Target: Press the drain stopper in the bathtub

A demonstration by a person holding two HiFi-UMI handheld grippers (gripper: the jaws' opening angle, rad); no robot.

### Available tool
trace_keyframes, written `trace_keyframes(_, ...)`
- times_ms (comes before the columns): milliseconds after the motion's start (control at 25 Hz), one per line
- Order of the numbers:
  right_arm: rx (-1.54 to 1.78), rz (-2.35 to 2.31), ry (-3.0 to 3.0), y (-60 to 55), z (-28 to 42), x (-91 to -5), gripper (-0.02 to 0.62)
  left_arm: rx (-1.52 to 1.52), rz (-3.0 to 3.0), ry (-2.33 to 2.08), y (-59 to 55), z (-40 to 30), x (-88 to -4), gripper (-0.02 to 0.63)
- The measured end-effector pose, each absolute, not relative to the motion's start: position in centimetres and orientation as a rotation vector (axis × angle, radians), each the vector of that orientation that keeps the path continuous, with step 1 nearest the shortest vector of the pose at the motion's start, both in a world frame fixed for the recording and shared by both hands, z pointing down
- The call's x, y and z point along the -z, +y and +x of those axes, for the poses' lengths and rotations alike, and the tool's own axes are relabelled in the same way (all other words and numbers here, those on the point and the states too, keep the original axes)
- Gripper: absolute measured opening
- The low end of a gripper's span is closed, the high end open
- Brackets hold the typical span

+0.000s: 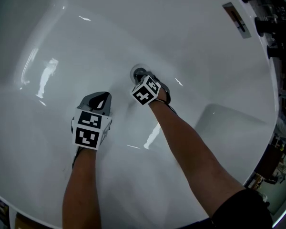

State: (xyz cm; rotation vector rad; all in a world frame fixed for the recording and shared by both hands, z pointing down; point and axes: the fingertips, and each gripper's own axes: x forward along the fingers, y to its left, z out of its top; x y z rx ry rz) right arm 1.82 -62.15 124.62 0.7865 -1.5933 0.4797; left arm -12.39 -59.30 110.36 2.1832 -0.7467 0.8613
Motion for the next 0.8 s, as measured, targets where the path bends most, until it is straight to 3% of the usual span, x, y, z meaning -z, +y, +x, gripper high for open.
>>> trace_keyframes(800, -0.604, 0.895, -1.564, -63.0, 2.2, -124.6, 0.018, -0.912, 2.148, -0.756, -59.0, -14.6, -112.0, 0.012)
